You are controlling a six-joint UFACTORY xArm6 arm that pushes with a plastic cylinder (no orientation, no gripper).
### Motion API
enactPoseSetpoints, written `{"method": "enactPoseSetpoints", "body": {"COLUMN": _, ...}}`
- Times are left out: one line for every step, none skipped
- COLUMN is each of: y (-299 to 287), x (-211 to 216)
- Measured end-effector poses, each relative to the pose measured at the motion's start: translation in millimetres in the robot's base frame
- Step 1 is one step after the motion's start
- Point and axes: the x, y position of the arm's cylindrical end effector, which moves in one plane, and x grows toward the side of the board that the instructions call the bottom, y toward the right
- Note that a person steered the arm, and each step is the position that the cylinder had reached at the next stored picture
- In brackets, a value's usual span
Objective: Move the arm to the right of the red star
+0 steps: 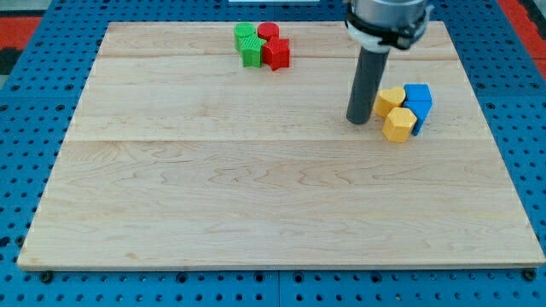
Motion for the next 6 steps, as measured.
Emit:
{"method": "enactPoseSetpoints", "body": {"y": 0, "x": -41}}
{"method": "enactPoseSetpoints", "body": {"y": 7, "x": -52}}
{"method": "enactPoseSetpoints", "body": {"y": 1, "x": -72}}
{"method": "enactPoseSetpoints", "body": {"y": -26, "x": -99}}
{"method": "enactPoseSetpoints", "body": {"y": -73, "x": -106}}
{"method": "enactPoseSetpoints", "body": {"y": -91, "x": -108}}
